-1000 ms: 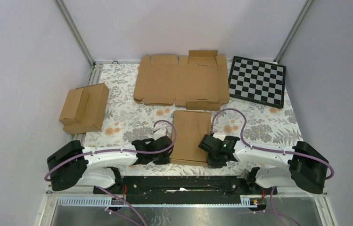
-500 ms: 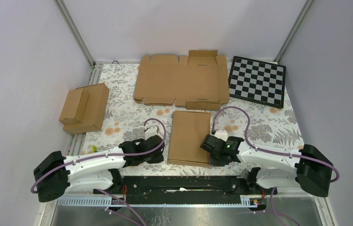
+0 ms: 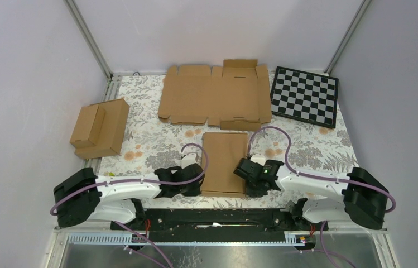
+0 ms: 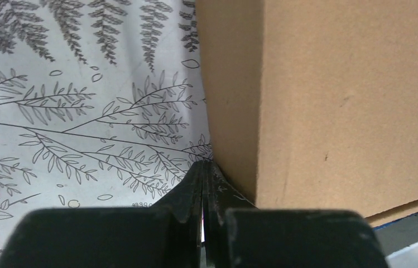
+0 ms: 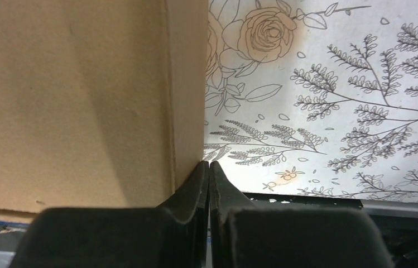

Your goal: Fold the paper box

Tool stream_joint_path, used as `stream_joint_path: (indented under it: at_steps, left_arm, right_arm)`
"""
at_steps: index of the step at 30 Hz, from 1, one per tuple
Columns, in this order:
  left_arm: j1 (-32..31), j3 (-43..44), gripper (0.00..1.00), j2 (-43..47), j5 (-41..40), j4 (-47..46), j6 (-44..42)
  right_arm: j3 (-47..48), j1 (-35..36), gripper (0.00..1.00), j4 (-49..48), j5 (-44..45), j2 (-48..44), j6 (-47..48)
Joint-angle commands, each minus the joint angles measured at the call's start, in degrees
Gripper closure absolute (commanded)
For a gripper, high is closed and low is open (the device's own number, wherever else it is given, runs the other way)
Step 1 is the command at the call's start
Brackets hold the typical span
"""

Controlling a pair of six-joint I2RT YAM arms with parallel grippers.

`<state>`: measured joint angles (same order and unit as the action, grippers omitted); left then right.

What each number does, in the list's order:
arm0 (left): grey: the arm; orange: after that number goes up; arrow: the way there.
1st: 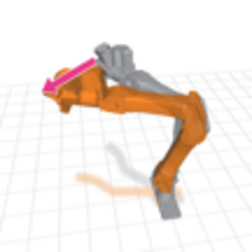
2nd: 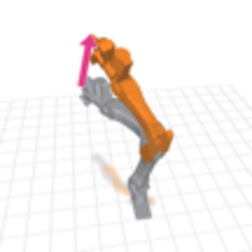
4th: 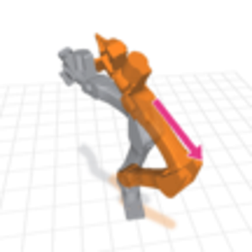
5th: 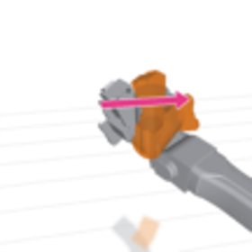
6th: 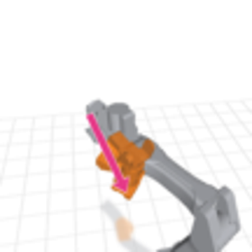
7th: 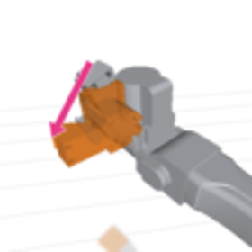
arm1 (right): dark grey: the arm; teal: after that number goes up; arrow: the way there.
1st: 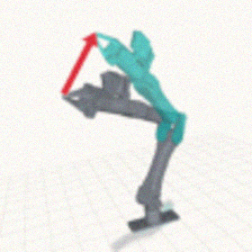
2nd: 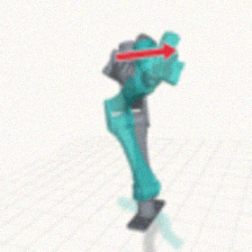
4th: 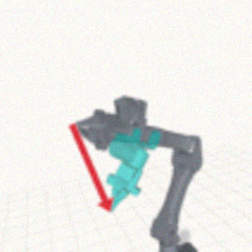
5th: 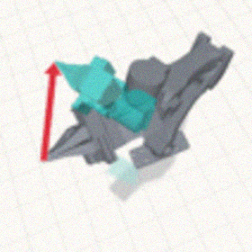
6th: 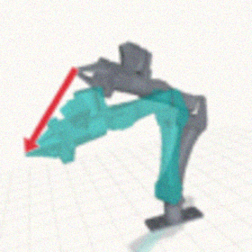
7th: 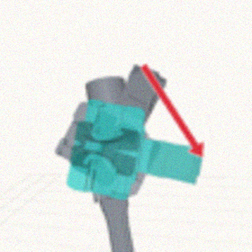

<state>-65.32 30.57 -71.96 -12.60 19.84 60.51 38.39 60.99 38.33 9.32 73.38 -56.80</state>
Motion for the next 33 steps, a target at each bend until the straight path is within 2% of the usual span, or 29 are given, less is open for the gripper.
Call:
stream_joint_path:
  at_steps: [1,5,8,13,14,17,21,22,23,27,32,33]
  left_arm:
    - [2.7,-3.6,1.0,5.8,3.8,-8.7,2.4]
    - [6.0,-5.4,1.0,14.4,2.1,-0.3,-0.3]
    - [7.1,-4.8,1.0,17.1,-1.0,6.3,-1.1]
    - [7.0,0.0,1.0,13.0,-9.7,17.8,0.9]
    - [6.7,1.0,1.0,11.2,-9.9,17.7,0.8]
    - [3.2,3.2,1.0,7.8,-6.7,8.8,0.8]
    - [0.0,0.9,1.0,4.3,8.0,-18.2,4.0]
    - [-0.4,0.8,1.0,2.8,9.9,-23.0,5.0]
    - [-0.8,1.6,1.0,1.5,10.1,-23.2,5.1]
    - [-0.8,2.3,1.0,2.2,3.8,-12.1,3.4]
    - [3.1,0.8,1.0,11.3,-5.0,2.6,1.1]
    - [4.6,0.6,1.0,13.4,-6.1,4.9,0.3]
  right_arm:
    - [-1.3,-2.0,1.0,-7.0,-2.3,-6.8,-0.8]
    - [-1.7,-7.8,1.0,1.7,2.5,-11.5,5.5]
    - [-0.1,-10.2,1.0,8.6,9.3,-10.1,6.8]
    - [1.7,-10.2,1.0,12.0,11.0,-4.0,4.3]
    - [2.0,-10.1,1.0,11.4,10.6,-3.5,4.2]
    - [3.1,-8.0,1.0,4.2,3.6,-3.0,4.2]
    - [4.4,-2.9,1.0,-14.9,-12.7,-1.9,-0.1]
    - [4.5,-2.5,1.0,-17.5,-15.2,-1.6,-0.8]
    - [4.7,-2.4,1.0,-17.9,-15.5,-1.6,-1.1]
    - [4.2,-3.2,1.0,-10.5,-6.2,-4.5,0.6]
    - [3.3,-8.3,0.99,0.9,3.4,-9.6,3.4]
    - [3.3,-9.2,0.96,3.0,7.0,-10.6,2.8]
